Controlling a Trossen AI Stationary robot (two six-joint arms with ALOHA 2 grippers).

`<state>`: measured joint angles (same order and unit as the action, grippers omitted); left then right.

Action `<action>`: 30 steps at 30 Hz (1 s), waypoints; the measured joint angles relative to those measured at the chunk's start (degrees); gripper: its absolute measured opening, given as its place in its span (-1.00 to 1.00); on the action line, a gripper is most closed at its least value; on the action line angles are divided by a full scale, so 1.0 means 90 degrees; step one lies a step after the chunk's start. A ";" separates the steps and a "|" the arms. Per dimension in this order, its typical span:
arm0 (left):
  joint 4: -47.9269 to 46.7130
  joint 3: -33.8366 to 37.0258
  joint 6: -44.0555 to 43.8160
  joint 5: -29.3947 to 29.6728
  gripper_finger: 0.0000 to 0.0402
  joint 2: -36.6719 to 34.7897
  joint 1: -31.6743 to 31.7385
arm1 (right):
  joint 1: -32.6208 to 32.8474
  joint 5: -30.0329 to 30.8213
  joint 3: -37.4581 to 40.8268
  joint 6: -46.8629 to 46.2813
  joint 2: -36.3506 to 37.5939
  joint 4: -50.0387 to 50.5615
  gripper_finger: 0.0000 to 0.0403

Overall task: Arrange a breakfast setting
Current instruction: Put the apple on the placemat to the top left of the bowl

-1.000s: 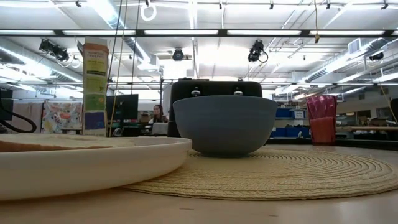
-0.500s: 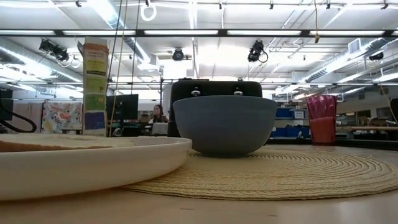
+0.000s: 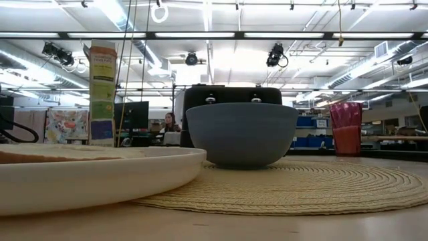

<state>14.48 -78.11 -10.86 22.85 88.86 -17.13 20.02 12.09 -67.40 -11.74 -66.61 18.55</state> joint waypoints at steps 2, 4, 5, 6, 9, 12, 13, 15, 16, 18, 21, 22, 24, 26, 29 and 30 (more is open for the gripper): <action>0.0153 0.0000 0.0409 -0.0017 0.82 0.0088 0.0048 | -0.0040 0.0037 0.0000 0.0139 -0.0029 -0.0081 0.67; 0.0187 0.0001 0.0453 -0.0072 0.82 0.0144 0.0103 | -0.0067 0.0038 0.0000 0.0188 -0.0077 -0.0114 0.67; 0.0218 0.0005 0.0452 -0.0148 0.82 0.0145 0.0144 | -0.0088 0.0035 0.0000 0.0198 -0.0103 -0.0124 0.67; 0.0284 0.0005 0.0450 -0.0196 0.82 0.0143 0.0192 | -0.0108 0.0035 0.0000 0.0229 -0.0143 -0.0126 0.67; 0.0479 0.0000 0.0456 -0.0216 0.82 0.0133 0.0303 | -0.0158 0.0035 0.0000 0.0347 -0.0255 -0.0134 0.67; 0.0744 0.0000 0.0573 -0.0300 0.76 0.0134 0.0357 | -0.0220 0.0035 0.0000 0.0420 -0.0382 -0.0156 0.67; 0.0723 0.0000 0.0602 -0.0384 0.73 0.0126 0.0365 | -0.0248 0.0035 0.0000 0.0424 -0.0412 -0.0170 0.67; 0.0519 0.0000 0.0605 -0.0495 0.66 0.0126 0.0367 | -0.0304 0.0035 0.0000 0.0406 -0.0489 -0.0190 0.66; 0.0386 0.0000 0.0588 -0.0536 0.62 0.0129 0.0366 | -0.0344 0.0035 0.0000 0.0350 -0.0512 -0.0223 0.66; 0.0159 0.0000 0.0584 -0.0539 0.52 0.0133 0.0365 | -0.0422 0.0005 0.0000 0.0239 -0.0578 -0.0142 0.66; -0.0133 0.0000 0.0579 -0.0532 0.38 0.0133 0.0367 | -0.0518 -0.0079 0.0000 0.0192 -0.0642 -0.0015 0.66; -0.0224 0.0000 0.0573 -0.0532 0.33 0.0133 0.0368 | -0.0552 -0.0129 0.0000 0.0205 -0.0679 -0.0050 0.66; -0.0428 0.0000 0.0497 -0.0529 0.23 0.0133 0.0394 | -0.0592 -0.0214 0.0000 0.0221 -0.0710 0.0071 0.66; -0.0656 0.0000 0.0343 -0.0534 0.14 0.0133 0.0422 | -0.0625 -0.0301 0.0000 0.0304 -0.0796 0.0136 0.66; -0.0838 0.0001 0.0235 -0.0533 0.01 0.0135 0.0467 | -0.0628 -0.0312 0.0002 0.0322 -0.0897 0.0272 0.66; -0.0915 0.0000 0.0243 -0.0525 -0.03 0.0135 0.0471 | -0.0631 -0.0312 -0.0001 0.0322 -0.0934 0.0176 0.66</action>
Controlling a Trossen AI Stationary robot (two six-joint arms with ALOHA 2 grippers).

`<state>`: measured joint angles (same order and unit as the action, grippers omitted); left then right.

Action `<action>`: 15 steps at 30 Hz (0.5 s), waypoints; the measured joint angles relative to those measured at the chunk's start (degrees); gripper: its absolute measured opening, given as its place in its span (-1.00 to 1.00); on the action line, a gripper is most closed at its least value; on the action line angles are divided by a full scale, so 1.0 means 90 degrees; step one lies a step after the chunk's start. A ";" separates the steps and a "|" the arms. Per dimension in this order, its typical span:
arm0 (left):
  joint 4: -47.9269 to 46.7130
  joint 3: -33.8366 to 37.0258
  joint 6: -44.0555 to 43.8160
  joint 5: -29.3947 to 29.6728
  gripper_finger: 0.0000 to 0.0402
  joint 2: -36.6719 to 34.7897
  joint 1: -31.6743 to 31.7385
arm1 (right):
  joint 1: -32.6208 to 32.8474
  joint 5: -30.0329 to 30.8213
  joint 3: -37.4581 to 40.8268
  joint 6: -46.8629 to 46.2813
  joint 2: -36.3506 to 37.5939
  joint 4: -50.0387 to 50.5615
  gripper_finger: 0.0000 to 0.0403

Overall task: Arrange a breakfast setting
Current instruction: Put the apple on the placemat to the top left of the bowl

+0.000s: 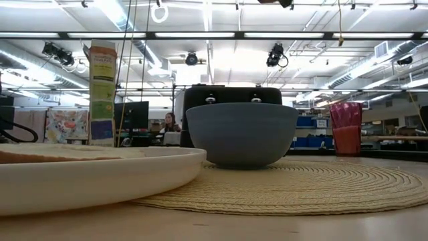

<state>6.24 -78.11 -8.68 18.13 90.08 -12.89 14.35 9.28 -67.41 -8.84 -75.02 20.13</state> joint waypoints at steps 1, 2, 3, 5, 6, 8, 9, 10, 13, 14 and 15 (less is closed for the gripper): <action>-0.0071 0.0001 0.0024 0.0006 -0.07 0.0000 0.0003 | 0.0002 0.0000 -0.0003 0.0002 -0.0022 -0.0001 0.66; -0.0117 0.0002 0.0032 0.0005 -0.10 0.0000 0.0003 | 0.0002 -0.0002 0.0001 0.0002 -0.0048 0.0084 0.66; -0.0204 0.0000 0.0030 0.0005 -0.14 0.0000 -0.0001 | 0.0002 -0.0002 0.0001 0.0002 -0.0089 0.0042 0.66; -0.0324 0.0002 0.0031 -0.0002 -0.20 0.0002 -0.0002 | 0.0002 -0.0002 -0.0001 0.0001 -0.0131 0.0023 0.66; -0.0366 0.0002 0.0031 -0.0005 -0.24 0.0002 -0.0004 | 0.0002 -0.0002 0.0001 -0.0019 -0.0162 0.0066 0.66; -0.0494 0.0000 0.0031 -0.0010 -0.30 0.0002 -0.0004 | 0.0002 0.0000 0.0001 -0.0052 -0.0204 -0.0028 0.67; -0.0540 0.0002 0.0027 -0.0008 -0.32 0.0002 -0.0003 | 0.0002 -0.0001 0.0001 -0.0051 -0.0207 0.0010 0.67; -0.0585 0.0001 0.0017 -0.0007 -0.35 0.0002 -0.0002 | 0.0002 -0.0002 0.0001 -0.0051 -0.0208 0.0020 0.67; -0.0693 0.0000 -0.0123 -0.0002 -0.42 0.0000 -0.0002 | -0.0002 0.0005 -0.0002 -0.0066 -0.0236 -0.0001 0.66; -0.0742 0.0000 -0.0134 -0.0001 -0.45 0.0000 -0.0002 | -0.0006 0.0005 0.0002 -0.0068 -0.0254 0.0033 0.66; -0.0763 0.0002 -0.0128 0.0005 -0.47 0.0002 -0.0002 | -0.0021 0.0001 -0.0001 -0.0070 -0.0273 0.0006 0.66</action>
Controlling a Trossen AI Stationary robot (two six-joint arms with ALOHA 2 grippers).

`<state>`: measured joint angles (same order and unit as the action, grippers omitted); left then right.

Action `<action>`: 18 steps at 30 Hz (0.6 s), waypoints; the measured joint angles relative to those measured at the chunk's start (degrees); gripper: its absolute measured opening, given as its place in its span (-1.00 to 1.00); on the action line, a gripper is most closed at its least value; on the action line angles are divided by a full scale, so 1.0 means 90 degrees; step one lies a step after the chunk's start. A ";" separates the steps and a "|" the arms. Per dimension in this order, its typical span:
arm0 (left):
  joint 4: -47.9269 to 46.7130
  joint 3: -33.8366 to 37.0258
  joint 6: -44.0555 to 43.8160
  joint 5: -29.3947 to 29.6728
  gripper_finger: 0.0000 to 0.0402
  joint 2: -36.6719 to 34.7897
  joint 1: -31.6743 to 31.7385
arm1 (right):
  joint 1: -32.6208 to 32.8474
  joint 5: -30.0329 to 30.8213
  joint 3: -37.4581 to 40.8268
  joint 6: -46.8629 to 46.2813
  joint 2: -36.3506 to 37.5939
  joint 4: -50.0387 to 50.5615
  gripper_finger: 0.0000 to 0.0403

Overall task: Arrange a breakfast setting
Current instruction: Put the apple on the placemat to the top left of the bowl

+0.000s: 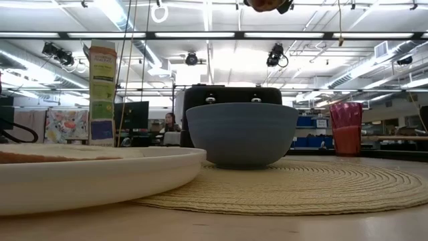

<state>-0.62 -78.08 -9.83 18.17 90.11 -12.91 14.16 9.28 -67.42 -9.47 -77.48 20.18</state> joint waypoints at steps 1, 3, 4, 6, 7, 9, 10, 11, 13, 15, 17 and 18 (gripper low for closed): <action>0.0002 0.0000 -0.0001 -0.0005 -0.50 -0.0002 0.0000 | -0.0005 0.0000 0.0000 0.0000 -0.0024 -0.0001 0.67; -0.0027 0.0000 -0.0001 -0.0010 -0.56 -0.0002 -0.0002 | -0.0007 0.0002 0.0002 -0.0022 -0.0082 0.0013 0.67; -0.0045 0.0000 0.0004 -0.0009 -0.60 -0.0001 -0.0001 | -0.0008 0.0002 0.0002 -0.0048 -0.0104 -0.0051 0.67; -0.0054 0.0000 0.0044 -0.0002 -0.66 -0.0002 0.0000 | -0.0008 -0.0001 0.0002 -0.0092 -0.0134 -0.0053 0.67; -0.0085 -0.0002 0.0053 -0.0002 -0.70 -0.0002 0.0000 | -0.0006 -0.0001 0.0002 -0.0095 -0.0152 -0.0122 0.67; -0.0184 0.0000 0.0057 -0.0005 -0.78 -0.0002 0.0019 | -0.0006 -0.0012 0.0002 -0.0095 -0.0169 -0.0144 0.68; -0.0227 0.0000 0.0057 -0.0005 -0.82 -0.0002 0.0027 | -0.0006 -0.0023 0.0002 -0.0095 -0.0169 -0.0149 0.69; -0.0240 0.0000 0.0055 -0.0002 -0.86 -0.0002 0.0027 | -0.0006 -0.0035 0.0002 -0.0097 -0.0171 -0.0165 0.70; -0.0259 -0.0001 0.0057 -0.0011 -0.91 -0.0006 0.0027 | -0.0007 -0.0036 0.0002 -0.0095 -0.0174 -0.0172 0.73; -0.0259 -0.0001 0.0065 -0.0008 -0.91 -0.0007 0.0027 | -0.0008 -0.0037 0.0002 -0.0095 -0.0174 -0.0183 0.74; -0.0257 -0.0002 0.0067 -0.0008 -0.91 -0.0010 0.0027 | -0.0008 -0.0023 0.0002 -0.0097 -0.0176 -0.0199 0.75; -0.0260 -0.0002 0.0069 -0.0005 -0.91 -0.0010 0.0027 | -0.0008 -0.0013 0.0002 -0.0095 -0.0176 -0.0201 0.76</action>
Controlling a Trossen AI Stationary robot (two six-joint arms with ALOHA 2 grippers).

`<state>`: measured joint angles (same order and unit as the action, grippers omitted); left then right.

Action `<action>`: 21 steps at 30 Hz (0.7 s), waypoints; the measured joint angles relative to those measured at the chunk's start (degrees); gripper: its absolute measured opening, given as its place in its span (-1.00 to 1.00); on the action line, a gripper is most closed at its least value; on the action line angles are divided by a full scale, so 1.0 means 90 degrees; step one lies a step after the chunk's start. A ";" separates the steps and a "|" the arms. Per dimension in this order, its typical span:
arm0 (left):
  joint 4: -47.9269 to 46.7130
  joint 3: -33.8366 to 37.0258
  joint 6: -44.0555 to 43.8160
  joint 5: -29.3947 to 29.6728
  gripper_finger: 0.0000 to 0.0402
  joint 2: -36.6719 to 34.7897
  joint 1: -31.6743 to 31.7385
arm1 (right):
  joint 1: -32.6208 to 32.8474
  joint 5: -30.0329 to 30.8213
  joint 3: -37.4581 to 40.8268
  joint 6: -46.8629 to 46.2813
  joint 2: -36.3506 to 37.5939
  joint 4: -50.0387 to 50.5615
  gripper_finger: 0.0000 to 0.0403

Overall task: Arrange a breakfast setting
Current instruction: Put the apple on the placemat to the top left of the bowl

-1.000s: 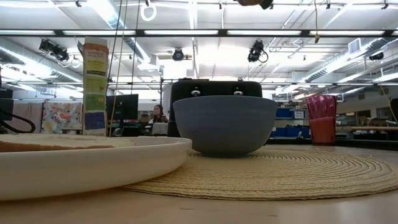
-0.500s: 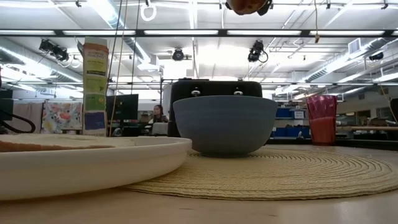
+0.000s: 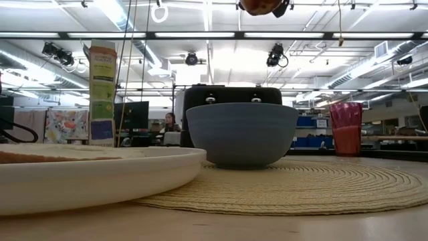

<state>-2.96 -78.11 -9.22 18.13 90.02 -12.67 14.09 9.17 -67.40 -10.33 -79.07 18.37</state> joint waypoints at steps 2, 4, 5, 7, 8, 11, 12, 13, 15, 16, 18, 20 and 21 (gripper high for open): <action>0.0000 0.0000 0.0000 -0.0002 -0.90 0.0000 0.0000 | -0.0005 0.0004 0.0000 0.0029 0.0000 -0.0019 0.78; -0.0021 0.0000 -0.0001 -0.0003 -0.89 0.0000 0.0002 | -0.0010 0.0004 0.0000 0.0032 0.0000 -0.0046 0.82; -0.0040 0.0000 -0.0002 -0.0005 -0.89 0.0001 0.0002 | -0.0010 0.0005 0.0000 0.0032 0.0000 -0.0044 0.84; -0.0043 0.0000 -0.0008 -0.0005 -0.90 0.0002 0.0020 | -0.0010 0.0005 0.0000 0.0045 0.0000 -0.0041 0.88; -0.0038 0.0000 -0.0026 -0.0005 -0.91 0.0002 0.0023 | -0.0010 0.0008 0.0000 0.0069 0.0000 -0.0034 0.91; -0.0036 0.0000 -0.0019 -0.0002 -0.90 0.0002 0.0046 | -0.0010 0.0014 0.0000 0.0203 0.0056 0.0147 0.95; -0.0045 0.0000 -0.0023 -0.0004 -0.90 0.0002 0.0054 | -0.0019 0.0026 0.0000 0.0206 0.0103 0.0199 0.97; -0.0070 0.0000 -0.0049 -0.0003 -0.90 0.0002 0.0067 | -0.0029 0.0029 0.0000 0.0212 0.0164 0.0279 0.97; -0.0263 0.0001 -0.0178 -0.0003 -0.90 -0.0023 0.0099 | -0.0051 0.0028 0.0000 0.0217 0.0327 0.0454 0.98; -0.0362 0.0002 -0.0239 0.0001 -0.90 -0.0033 0.0113 | -0.0057 0.0049 0.0000 0.0219 0.0415 0.0557 0.98; -0.0523 0.0002 -0.0233 0.0042 -0.90 -0.0048 0.0130 | -0.0075 0.0161 0.0000 0.0198 0.0615 0.0812 0.98; -0.0791 0.0002 -0.0241 0.0116 -0.90 -0.0111 0.0148 | -0.0101 0.0321 0.0000 0.0132 0.0825 0.1050 0.98; -0.0877 0.0002 -0.0250 0.0144 -0.90 -0.0134 0.0148 | -0.0110 0.0405 0.0000 0.0104 0.0932 0.1179 0.98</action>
<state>-10.86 -78.08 -11.47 19.43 88.81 -11.33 13.10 12.81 -67.40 -9.39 -70.68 28.99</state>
